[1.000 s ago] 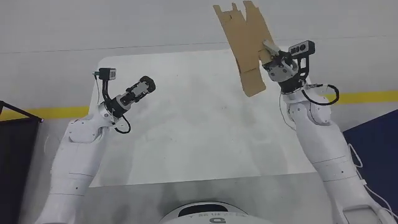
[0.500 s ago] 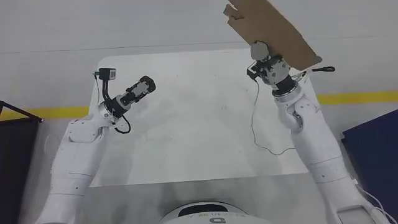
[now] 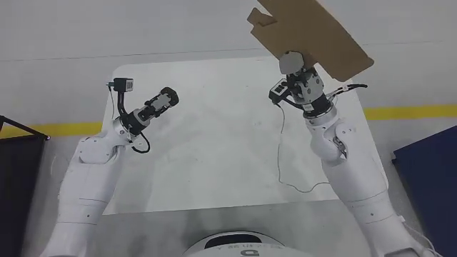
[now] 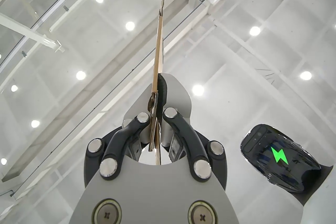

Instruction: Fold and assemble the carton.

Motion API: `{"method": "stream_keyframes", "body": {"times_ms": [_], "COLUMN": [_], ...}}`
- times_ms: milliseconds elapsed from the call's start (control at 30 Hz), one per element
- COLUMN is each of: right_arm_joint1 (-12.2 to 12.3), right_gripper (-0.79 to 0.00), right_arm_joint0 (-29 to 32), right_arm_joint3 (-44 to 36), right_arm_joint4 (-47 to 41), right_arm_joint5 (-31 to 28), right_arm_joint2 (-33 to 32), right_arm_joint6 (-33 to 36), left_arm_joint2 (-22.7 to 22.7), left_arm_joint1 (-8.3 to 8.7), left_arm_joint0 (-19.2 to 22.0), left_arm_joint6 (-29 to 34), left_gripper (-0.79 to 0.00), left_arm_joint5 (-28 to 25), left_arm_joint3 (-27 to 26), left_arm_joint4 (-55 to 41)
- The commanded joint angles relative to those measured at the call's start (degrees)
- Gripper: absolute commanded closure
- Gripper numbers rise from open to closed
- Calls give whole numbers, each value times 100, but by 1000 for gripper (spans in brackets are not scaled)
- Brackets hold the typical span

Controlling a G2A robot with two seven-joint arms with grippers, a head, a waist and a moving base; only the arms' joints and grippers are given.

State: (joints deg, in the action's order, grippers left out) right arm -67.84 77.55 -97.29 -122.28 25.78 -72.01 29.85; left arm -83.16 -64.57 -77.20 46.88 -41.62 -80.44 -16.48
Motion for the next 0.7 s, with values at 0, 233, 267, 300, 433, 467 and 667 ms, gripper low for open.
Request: {"method": "stream_keyframes", "body": {"times_ms": [0, 233, 267, 300, 433, 467, 667], "right_arm_joint1": [-9, -39, -41, -36, 16, 13, 106], "right_gripper": [0, 0, 0, 0, 0, 0, 0], "right_arm_joint0": [48, 211, 219, 207, 181, 195, -5], "right_arm_joint3": [-67, -138, -136, -135, -108, -79, 84], "right_arm_joint4": [-11, -75, -39, 120, 2302, 2576, 5680], "right_arm_joint5": [23, 148, 160, 156, -681, -833, -2436], "right_arm_joint2": [-23, -66, -78, -112, -294, -274, -511], "right_arm_joint6": [24, 22, 7, -13, 269, 423, 1199], "left_arm_joint2": [0, 0, 0, 0, 0, 0, 0], "left_arm_joint1": [0, 0, 0, 0, 0, 0, 0], "left_arm_joint0": [0, 0, 0, 0, 0, 0, 0], "left_arm_joint6": [0, 0, 0, 0, 0, 0, 0], "left_gripper": [-785, -785, -785, -785, -785, -785, -785], "left_arm_joint5": [0, 0, 0, 0, 0, 0, 0], "left_arm_joint3": [0, 0, 0, 0, 0, 0, 0], "left_arm_joint4": [0, 0, 0, 0, 0, 0, 0]}}
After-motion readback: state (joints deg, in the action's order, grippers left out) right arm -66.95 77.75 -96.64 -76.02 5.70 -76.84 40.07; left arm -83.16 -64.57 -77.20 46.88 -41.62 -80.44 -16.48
